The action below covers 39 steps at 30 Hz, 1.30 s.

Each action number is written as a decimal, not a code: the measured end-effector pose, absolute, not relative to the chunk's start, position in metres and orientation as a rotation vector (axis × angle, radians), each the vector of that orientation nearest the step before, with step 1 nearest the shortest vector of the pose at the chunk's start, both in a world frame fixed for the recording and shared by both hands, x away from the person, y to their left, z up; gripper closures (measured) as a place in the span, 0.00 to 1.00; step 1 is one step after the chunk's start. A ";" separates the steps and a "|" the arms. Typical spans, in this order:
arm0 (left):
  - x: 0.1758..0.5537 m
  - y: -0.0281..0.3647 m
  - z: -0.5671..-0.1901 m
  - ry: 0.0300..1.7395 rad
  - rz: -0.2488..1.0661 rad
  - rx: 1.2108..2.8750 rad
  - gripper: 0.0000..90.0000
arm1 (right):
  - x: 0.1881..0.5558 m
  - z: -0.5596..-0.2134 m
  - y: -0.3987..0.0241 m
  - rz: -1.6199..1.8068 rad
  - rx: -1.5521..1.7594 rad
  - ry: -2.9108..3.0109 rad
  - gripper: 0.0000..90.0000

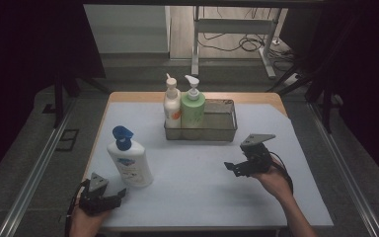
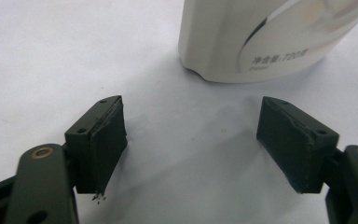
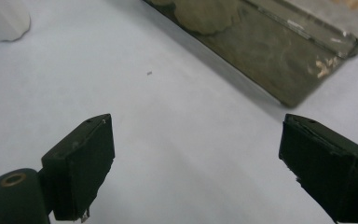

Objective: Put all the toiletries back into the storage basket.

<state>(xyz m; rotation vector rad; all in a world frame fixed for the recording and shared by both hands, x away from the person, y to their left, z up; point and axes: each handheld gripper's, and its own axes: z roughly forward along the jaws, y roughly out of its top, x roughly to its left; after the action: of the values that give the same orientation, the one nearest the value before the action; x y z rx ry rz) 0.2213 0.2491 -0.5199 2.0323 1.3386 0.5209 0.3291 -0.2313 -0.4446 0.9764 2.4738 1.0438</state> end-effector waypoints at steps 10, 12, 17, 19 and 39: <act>0.224 0.250 -0.517 1.337 0.543 2.027 0.34 | 0.312 -0.466 -0.246 1.033 1.012 2.480 0.12; 0.224 0.251 -0.516 1.340 0.544 2.020 0.36 | 0.309 -0.471 -0.247 1.036 1.016 2.483 0.12; 0.226 0.253 -0.514 1.336 0.544 2.003 0.40 | 0.303 -0.487 -0.250 1.014 1.036 2.493 0.13; 0.228 0.253 -0.514 1.338 0.536 2.003 0.42 | 0.302 -0.493 -0.251 1.003 1.047 2.495 0.13; 0.254 0.259 -0.504 1.334 0.529 2.001 0.70 | 0.293 -0.521 -0.247 1.017 1.030 2.460 0.09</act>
<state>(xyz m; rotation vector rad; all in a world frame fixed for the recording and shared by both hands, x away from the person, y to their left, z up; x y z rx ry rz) 0.2545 0.2586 -0.5039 2.0009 1.3338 0.5286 0.2930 -0.2466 -0.5214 1.0304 2.4599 1.0169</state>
